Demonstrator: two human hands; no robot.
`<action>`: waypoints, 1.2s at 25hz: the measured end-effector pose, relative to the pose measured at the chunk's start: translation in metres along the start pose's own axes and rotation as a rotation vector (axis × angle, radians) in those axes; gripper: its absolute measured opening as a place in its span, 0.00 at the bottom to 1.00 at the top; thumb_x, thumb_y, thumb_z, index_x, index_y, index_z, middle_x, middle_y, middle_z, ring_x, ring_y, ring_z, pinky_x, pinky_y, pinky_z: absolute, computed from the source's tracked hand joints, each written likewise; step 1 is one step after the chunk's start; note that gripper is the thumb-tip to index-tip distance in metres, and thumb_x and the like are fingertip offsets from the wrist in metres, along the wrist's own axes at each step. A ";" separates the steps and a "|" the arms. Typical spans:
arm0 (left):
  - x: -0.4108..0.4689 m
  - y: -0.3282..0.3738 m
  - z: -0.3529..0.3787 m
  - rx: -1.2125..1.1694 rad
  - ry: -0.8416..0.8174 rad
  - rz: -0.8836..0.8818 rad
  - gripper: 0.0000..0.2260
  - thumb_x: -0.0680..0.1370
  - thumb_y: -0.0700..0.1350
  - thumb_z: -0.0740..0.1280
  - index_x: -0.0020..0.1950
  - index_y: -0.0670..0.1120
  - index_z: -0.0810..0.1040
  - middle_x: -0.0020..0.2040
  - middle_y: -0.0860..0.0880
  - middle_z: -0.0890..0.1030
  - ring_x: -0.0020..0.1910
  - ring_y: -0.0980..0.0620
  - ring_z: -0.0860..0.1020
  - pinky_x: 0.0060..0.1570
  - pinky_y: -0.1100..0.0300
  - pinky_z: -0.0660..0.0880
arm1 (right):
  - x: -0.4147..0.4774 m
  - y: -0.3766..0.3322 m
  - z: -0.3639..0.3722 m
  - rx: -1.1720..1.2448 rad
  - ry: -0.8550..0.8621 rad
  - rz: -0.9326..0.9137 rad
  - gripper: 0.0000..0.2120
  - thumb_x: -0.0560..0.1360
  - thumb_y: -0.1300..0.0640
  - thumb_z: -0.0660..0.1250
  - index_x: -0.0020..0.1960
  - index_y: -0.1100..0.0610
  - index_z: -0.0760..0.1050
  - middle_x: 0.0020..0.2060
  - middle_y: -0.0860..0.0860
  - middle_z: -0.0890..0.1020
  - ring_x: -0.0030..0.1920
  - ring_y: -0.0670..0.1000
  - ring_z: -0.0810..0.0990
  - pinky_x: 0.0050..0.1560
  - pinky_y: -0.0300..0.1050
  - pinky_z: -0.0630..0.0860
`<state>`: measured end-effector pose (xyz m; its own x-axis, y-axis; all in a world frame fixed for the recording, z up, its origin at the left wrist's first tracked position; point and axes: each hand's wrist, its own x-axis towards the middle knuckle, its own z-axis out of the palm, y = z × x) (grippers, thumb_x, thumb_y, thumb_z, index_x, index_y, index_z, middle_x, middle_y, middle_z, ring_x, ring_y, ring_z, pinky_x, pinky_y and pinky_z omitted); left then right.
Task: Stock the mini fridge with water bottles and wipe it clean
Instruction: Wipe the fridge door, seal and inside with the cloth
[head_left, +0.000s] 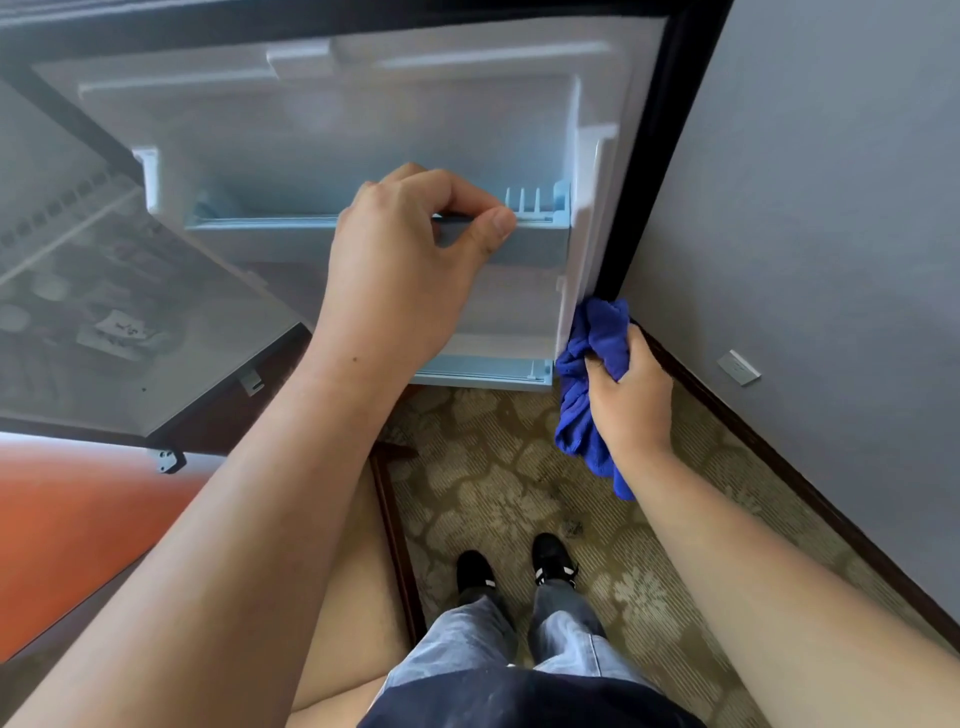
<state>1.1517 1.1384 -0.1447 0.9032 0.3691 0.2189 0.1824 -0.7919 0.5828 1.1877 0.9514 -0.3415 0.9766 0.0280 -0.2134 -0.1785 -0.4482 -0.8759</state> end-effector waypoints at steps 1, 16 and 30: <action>-0.001 -0.001 0.001 -0.003 0.008 0.003 0.02 0.79 0.56 0.71 0.47 0.61 0.81 0.40 0.63 0.75 0.42 0.59 0.72 0.42 0.68 0.65 | 0.000 0.005 0.002 -0.047 -0.039 0.056 0.05 0.80 0.51 0.67 0.55 0.46 0.75 0.42 0.44 0.82 0.45 0.48 0.83 0.45 0.47 0.79; 0.017 -0.023 -0.047 0.056 -0.194 0.168 0.08 0.79 0.48 0.71 0.57 0.56 0.86 0.38 0.65 0.74 0.37 0.62 0.74 0.45 0.81 0.62 | -0.055 -0.080 0.033 -0.440 -0.191 -0.312 0.09 0.77 0.56 0.66 0.56 0.48 0.75 0.49 0.49 0.76 0.47 0.60 0.80 0.44 0.55 0.78; 0.031 -0.067 -0.063 -0.063 -0.226 0.248 0.05 0.79 0.49 0.71 0.52 0.53 0.87 0.33 0.68 0.70 0.37 0.75 0.73 0.42 0.81 0.63 | -0.001 -0.123 0.107 -1.454 -0.555 -0.137 0.13 0.78 0.60 0.65 0.61 0.55 0.79 0.61 0.53 0.81 0.63 0.58 0.79 0.55 0.52 0.76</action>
<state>1.1426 1.2336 -0.1274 0.9816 0.0468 0.1852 -0.0712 -0.8100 0.5821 1.1963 1.1020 -0.2797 0.7515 0.3064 -0.5842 0.4900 -0.8523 0.1833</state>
